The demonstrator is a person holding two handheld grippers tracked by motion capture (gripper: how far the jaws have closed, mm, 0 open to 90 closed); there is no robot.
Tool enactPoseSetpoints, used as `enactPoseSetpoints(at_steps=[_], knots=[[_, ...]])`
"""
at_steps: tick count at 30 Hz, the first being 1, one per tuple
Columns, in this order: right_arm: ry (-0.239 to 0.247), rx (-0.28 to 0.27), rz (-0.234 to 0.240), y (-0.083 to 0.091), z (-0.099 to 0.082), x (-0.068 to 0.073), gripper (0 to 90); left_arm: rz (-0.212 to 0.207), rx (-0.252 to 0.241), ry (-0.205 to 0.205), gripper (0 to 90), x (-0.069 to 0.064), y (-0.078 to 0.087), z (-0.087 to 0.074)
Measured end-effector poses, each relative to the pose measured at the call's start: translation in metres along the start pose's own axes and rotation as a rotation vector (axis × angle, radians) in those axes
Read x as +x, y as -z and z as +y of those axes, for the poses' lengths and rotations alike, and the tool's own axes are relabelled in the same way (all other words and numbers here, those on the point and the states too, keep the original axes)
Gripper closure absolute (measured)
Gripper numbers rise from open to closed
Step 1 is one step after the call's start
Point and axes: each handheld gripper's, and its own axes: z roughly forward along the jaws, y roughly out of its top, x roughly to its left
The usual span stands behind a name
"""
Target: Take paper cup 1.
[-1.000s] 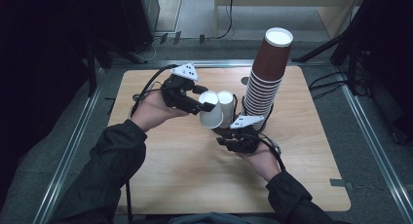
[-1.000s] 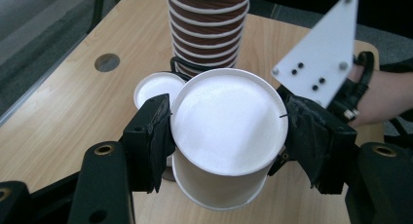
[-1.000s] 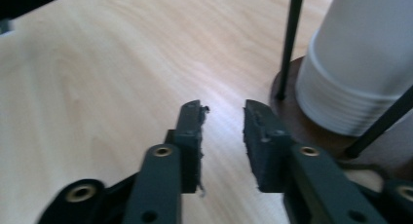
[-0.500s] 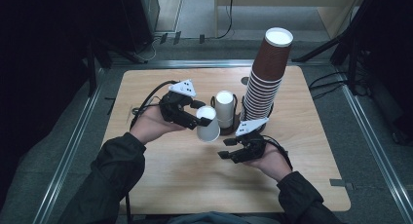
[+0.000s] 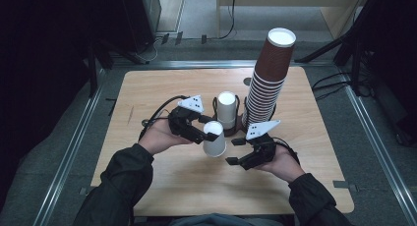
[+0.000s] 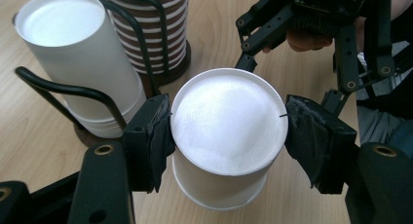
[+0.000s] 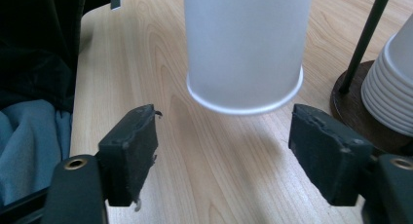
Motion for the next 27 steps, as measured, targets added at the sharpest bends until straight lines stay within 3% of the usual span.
enactPoseSetpoints(at_steps=[19, 27], knots=[[0.011, -0.003, 0.002, -0.011, 0.006, -0.002, 22.9, -0.035, 0.013, 0.018, 35.8, -0.002, -0.015, -0.014], [0.015, -0.022, 0.018, -0.016, 0.009, -0.001, 22.4, -0.054, 0.032, 0.000, 35.8, -0.007, -0.020, -0.015]])
